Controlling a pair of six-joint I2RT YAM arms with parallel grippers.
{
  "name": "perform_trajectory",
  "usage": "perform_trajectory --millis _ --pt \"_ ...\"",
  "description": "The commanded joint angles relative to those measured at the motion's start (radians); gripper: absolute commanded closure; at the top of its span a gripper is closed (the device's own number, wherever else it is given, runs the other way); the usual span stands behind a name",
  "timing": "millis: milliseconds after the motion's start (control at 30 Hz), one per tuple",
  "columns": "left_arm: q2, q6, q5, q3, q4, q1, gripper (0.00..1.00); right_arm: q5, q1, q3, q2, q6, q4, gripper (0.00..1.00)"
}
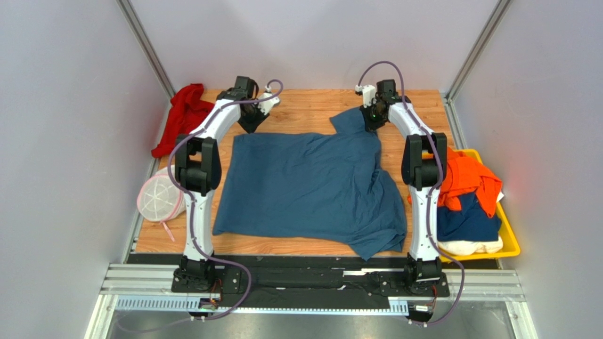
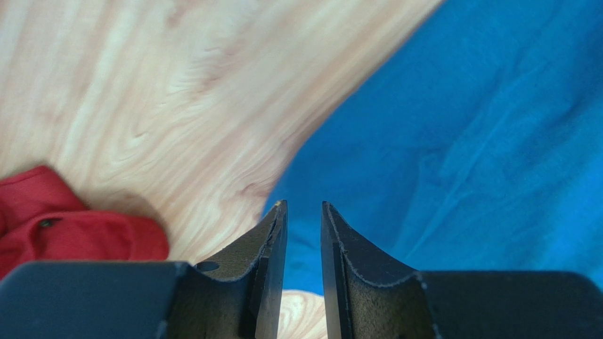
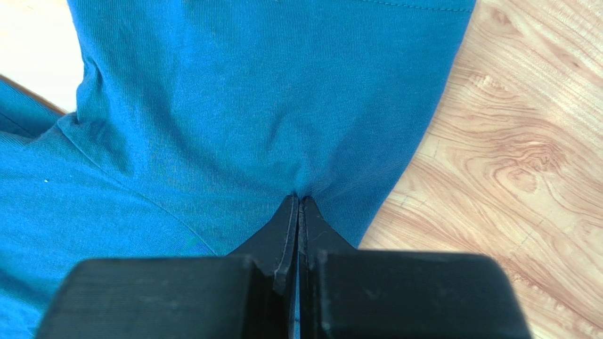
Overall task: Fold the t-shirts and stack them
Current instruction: Flatten out the tshirt
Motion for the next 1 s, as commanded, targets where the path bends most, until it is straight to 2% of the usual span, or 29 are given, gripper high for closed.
perform_trajectory --millis 0,500,967 --pt "0.036 0.058 -0.059 0.037 -0.033 -0.018 0.68 0.03 0.002 0.014 -0.051 -0.035 0.002 1.0" --pt "0.142 0.173 -0.232 0.046 -0.039 -0.02 0.72 0.093 0.002 -0.01 -0.087 -0.07 0.022 1.0" --pt "0.21 0.224 -0.329 0.092 -0.005 -0.02 0.75 0.199 0.008 0.179 0.02 -0.116 0.034 1.0"
